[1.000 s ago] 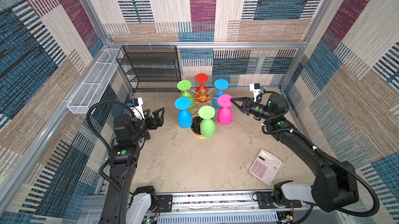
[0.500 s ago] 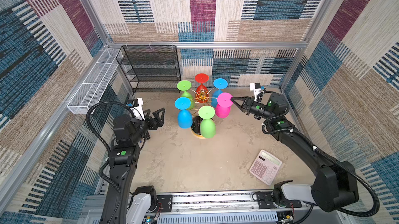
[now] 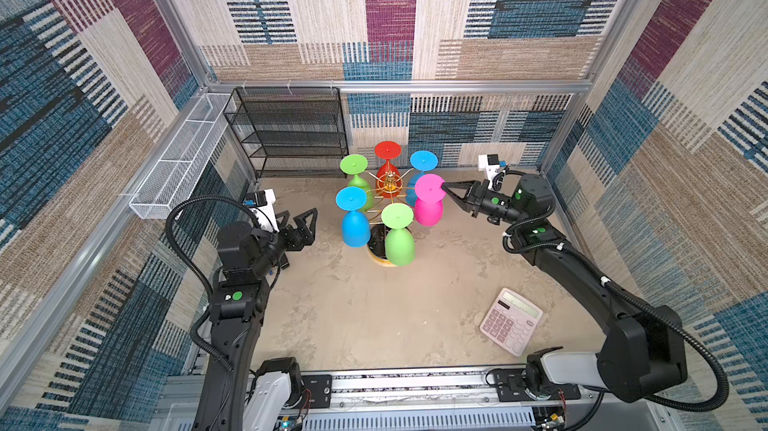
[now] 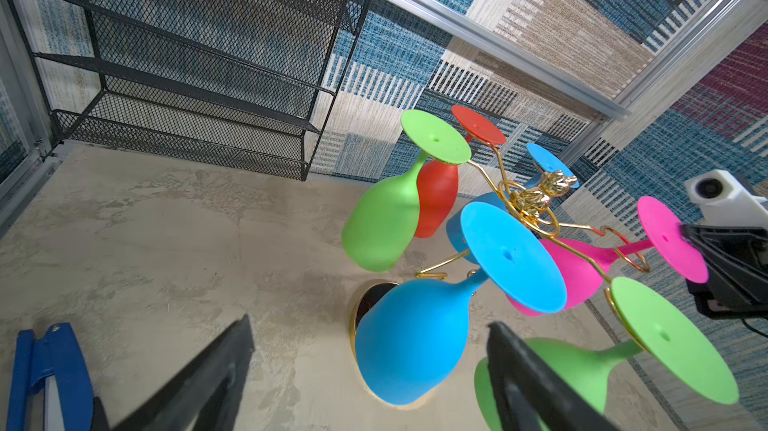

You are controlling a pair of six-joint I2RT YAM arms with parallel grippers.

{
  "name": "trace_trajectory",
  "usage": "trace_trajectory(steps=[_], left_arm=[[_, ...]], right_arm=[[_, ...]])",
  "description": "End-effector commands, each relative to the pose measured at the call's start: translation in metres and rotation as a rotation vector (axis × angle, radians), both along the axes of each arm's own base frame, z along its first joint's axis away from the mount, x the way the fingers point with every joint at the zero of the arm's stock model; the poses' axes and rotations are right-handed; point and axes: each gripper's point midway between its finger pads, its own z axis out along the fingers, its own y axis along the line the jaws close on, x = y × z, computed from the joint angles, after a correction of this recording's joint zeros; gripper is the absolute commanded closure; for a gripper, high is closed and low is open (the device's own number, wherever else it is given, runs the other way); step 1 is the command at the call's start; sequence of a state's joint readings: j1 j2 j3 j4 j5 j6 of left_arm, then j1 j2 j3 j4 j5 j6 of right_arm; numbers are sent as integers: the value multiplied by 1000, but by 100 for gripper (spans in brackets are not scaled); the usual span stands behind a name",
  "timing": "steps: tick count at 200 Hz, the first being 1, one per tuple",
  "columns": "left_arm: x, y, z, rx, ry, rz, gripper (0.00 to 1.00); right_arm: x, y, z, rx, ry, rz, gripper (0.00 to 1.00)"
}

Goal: Take the wine glass off the wine glass rack
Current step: 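Close the right gripper on the magenta glass's foot on the rack, then lift the magenta glass off its rack arm with the right gripper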

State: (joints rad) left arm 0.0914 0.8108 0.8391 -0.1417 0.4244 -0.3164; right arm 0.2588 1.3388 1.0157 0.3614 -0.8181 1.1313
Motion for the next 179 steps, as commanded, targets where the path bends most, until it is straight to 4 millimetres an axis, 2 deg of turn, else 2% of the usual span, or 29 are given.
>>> trace_trajectory(steps=[1, 48, 179], left_arm=[[-1, -1, 1, -11, -4, -9, 10], [-2, -2, 1, -13, -6, -11, 9], [-4, -2, 3, -19, -13, -12, 9]], right_arm=[[-2, 6, 11, 7, -29, 18, 100], [2, 11, 11, 2, -10, -12, 100], [18, 5, 6, -1, 33, -151, 100]])
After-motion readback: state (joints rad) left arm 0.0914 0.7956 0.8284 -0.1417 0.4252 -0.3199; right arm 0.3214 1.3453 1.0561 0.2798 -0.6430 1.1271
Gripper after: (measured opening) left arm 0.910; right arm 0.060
